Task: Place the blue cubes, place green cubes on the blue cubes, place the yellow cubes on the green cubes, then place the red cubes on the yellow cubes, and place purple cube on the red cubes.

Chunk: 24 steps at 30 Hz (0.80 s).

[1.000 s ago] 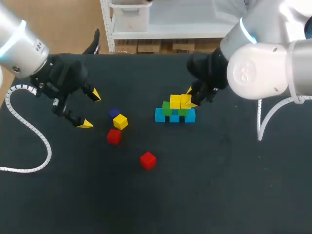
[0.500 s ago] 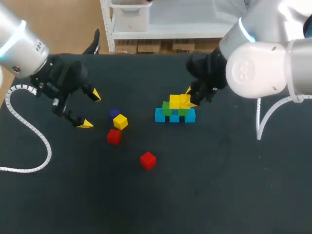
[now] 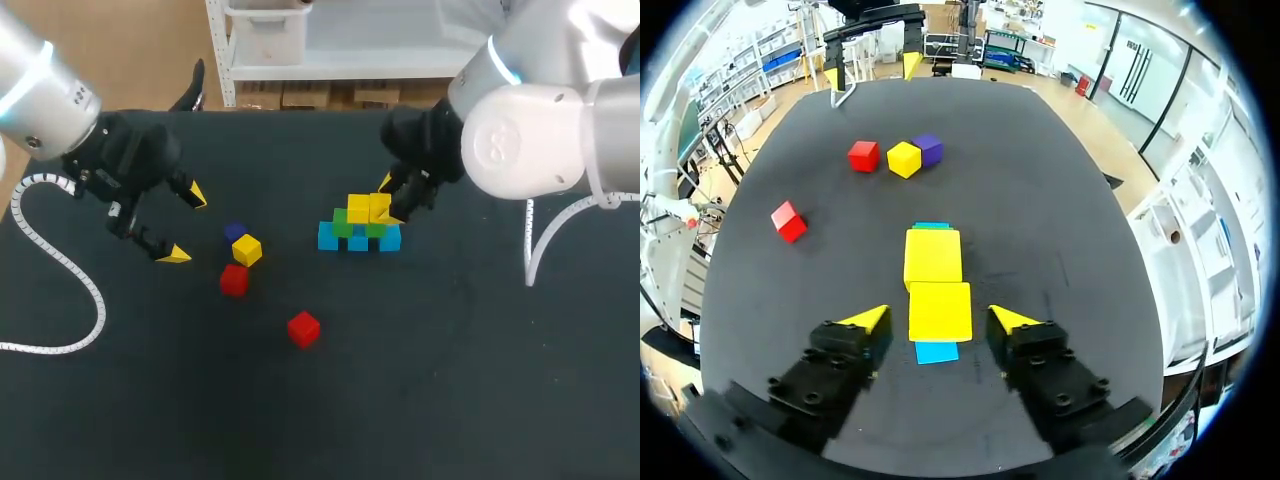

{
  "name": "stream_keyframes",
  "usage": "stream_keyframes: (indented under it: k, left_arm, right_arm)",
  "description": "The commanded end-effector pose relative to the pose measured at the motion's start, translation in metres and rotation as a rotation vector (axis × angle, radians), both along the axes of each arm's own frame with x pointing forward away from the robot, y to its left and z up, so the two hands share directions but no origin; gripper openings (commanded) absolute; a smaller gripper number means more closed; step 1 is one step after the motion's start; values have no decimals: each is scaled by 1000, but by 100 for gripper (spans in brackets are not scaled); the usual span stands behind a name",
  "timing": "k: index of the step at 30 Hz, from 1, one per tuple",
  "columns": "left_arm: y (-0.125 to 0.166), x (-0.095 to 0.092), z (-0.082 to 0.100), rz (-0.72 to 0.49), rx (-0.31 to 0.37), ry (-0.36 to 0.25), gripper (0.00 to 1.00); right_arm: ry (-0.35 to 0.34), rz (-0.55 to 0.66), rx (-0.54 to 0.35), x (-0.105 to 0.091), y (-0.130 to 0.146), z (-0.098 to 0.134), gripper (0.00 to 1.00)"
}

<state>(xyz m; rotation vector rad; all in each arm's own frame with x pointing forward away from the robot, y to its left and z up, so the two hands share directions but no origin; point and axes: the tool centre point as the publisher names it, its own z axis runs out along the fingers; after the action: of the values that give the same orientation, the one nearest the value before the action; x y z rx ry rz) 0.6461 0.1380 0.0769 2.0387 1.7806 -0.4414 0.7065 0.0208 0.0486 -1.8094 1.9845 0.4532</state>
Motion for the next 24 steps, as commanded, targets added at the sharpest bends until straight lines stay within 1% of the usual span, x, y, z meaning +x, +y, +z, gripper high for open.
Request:
stream_keyframes:
  k: [1,3,5,10,14,16,18,21,24]
  left_arm:
    - [1,0,-1,-3,-5,-3,100]
    - [1,0,-1,-3,-5,-3,100]
    - [1,0,-1,-3,-5,-3,100]
    - [1,0,-1,-3,-5,-3,100]
    - [1,0,-1,-3,-5,-3,100]
    - [1,0,-1,-3,-5,-3,100]
    - [1,0,-1,-3,-5,-3,100]
    - [1,0,-1,-3,-5,-3,100]
    - [1,0,-1,-3,-5,-3,100]
  right_arm:
    - [22,38,13,1,0,2,100]
    - [47,66,28,0,1,5,100]
    - [58,75,51,-3,-2,10,100]
    - [82,67,126,-10,-19,17,100]
    - [66,57,221,-15,-40,22,100]
    - [57,45,245,-17,-50,22,100]
    - [43,32,289,-21,-59,23,100]
    - [17,13,305,-24,-72,22,100]
    - [-1,-15,340,-28,-83,21,100]
